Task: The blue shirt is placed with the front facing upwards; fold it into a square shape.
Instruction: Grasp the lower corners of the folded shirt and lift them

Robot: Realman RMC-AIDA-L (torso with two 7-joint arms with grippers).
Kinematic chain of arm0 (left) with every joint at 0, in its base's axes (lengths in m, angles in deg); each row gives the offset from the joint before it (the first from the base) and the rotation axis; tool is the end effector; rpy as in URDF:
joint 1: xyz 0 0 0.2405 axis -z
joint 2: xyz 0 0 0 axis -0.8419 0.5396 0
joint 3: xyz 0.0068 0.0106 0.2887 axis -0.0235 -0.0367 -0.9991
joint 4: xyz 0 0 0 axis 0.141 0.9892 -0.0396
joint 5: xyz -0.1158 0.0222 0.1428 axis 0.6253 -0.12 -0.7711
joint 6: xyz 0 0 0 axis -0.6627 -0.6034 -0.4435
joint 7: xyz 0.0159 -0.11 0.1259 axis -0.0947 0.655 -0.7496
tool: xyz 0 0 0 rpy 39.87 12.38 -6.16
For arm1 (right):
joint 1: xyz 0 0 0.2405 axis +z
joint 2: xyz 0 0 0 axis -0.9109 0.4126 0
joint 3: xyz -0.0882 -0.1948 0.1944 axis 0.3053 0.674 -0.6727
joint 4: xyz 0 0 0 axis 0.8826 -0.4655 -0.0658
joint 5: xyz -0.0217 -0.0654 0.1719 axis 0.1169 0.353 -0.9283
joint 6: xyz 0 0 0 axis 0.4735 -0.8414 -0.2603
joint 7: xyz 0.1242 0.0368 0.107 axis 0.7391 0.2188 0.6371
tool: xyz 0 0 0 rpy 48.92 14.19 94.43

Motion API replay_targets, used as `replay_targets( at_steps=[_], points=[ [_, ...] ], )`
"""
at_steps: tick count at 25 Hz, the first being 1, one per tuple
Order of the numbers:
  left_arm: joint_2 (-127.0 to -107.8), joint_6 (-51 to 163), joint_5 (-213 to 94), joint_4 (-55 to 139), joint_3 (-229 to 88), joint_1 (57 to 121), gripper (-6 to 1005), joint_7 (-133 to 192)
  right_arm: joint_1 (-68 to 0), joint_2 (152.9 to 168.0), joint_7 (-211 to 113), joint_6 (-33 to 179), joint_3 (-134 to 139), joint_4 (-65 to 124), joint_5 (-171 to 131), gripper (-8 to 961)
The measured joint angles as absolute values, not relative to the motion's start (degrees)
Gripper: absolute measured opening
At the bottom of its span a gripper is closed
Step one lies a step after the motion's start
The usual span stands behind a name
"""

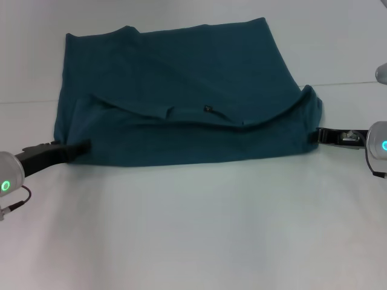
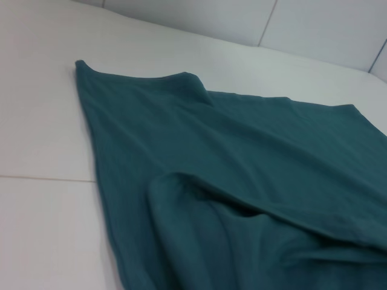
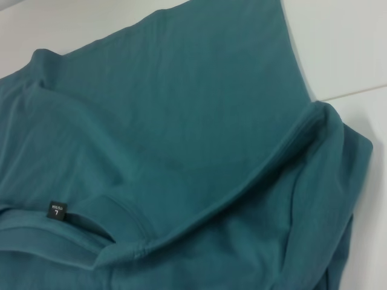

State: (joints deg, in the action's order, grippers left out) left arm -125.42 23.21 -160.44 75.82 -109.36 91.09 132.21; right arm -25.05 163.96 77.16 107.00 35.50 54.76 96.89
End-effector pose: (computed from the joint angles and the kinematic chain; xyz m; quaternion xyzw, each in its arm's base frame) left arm -0.3161 0.4205 -0.0388 -0.7740 -0.4617 -0.1773 0.3954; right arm 0.3314 0.4403 -0.0161 -0.7255 0.5688 0.1275 0.3658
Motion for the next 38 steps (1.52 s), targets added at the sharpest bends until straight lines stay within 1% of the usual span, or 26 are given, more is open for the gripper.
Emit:
replay_targets(
  at_steps=[23,29,34,38],
  points=[
    [-125.63,23.47,-160.48,75.69,-111.84,91.18,799,131.82,-25.02,163.57,77.13,107.40,35.06,54.84,96.72,20],
    [-125.63,23.95,-161.35,75.72,-111.83,90.93,757,131.64,-25.02,163.56,77.13,107.39,35.06,54.84,96.72,20],
    [-125.63,24.24,-161.79,75.72,-111.86,91.19,524,131.82,-25.02,163.56,77.15,107.39,35.06,54.84,96.72,20],
    [-125.63,24.25,-161.82,75.68,-111.88,91.26,433,131.69,-25.02,163.56,77.17,107.39,35.06,54.84,96.72,20]
  ],
)
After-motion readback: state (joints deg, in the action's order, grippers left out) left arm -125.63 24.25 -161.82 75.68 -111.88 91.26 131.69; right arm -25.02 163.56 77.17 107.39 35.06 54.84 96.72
